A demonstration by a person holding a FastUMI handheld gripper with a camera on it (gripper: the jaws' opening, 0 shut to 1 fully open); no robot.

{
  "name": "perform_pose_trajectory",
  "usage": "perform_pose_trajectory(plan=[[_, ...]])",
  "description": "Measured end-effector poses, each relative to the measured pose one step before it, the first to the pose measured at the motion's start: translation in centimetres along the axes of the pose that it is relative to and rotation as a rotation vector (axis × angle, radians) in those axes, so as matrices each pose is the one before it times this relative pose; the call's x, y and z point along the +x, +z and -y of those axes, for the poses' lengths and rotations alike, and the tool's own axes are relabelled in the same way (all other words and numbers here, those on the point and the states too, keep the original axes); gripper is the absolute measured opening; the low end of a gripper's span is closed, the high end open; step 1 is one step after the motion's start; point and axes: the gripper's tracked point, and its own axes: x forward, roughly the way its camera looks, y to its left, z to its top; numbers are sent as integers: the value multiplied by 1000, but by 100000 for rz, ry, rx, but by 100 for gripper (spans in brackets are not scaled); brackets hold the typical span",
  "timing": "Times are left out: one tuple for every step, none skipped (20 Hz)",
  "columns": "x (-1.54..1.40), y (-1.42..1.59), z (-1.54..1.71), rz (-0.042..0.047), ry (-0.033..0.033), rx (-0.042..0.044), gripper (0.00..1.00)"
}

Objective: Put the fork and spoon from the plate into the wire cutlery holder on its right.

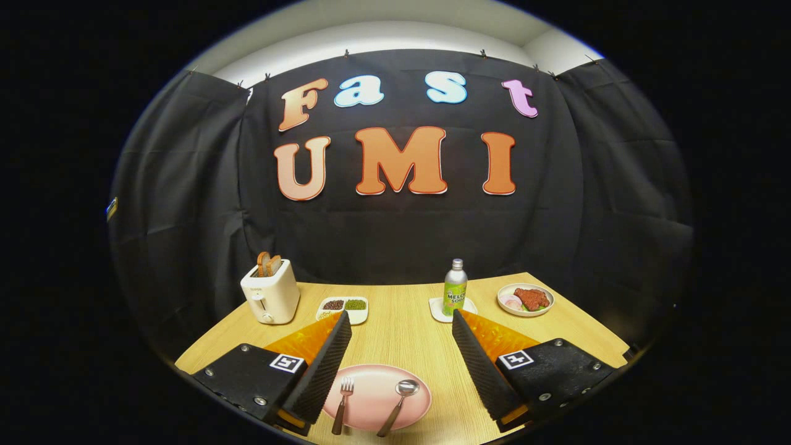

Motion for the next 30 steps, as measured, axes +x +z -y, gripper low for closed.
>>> perform_pose_trajectory(plan=[[123, -431, 12, -658, -35, -422, 98], [182, -509, -32, -146, -10, -458, 98], [241, -771, 200, -1314, -752, -813, 98], [281, -1170, 40, -1930, -415, -792, 98], [231, -1014, 86, -2194, -459, -545, 98], [208, -1346, -139, -2577, -347, -789, 98], [288, -1118, -55, -2529, -155, -788, 98], [225, -1174, -238, -2354, 307, -365, 99], [173, -950, -268, -2128, 521, -112, 98], [236, -873, -138, -2074, 287, -440, 99], [226, -808, -190, -1943, 121, -568, 99], [143, -844, -156, -1621, 86, -663, 99], [261, -724, -138, -1595, -54, -912, 99], [261, -884, -153, -1858, -123, -863, 99], [266, -674, -82, -1686, -86, -750, 98], [338, -665, -150, -1666, -251, -708, 97], [294, -603, -66, -1756, -328, -601, 95], [464, -890, -136, -2053, 103, -500, 93], [322, -626, -110, -1936, 68, -174, 90], [155, -679, -322, -1845, 275, -158, 88], [275, -631, -199, -2144, 193, -203, 83], [387, -766, -163, -1963, 75, 64, 81], [377, -636, -223, -1956, 393, -55, 75], [330, -731, -248, -2175, 44, -71, 73], [305, -587, -110, -2040, -61, 50, 68], [258, -563, 24, -2009, -280, 102, 67], [254, -457, -56, -1805, -223, 517, 61], [303, -371, -155, -1403, 131, 632, 58], [203, -281, 84, -1247, -568, 293, 53], [275, -259, 116, -1057, -257, 192, 51]])
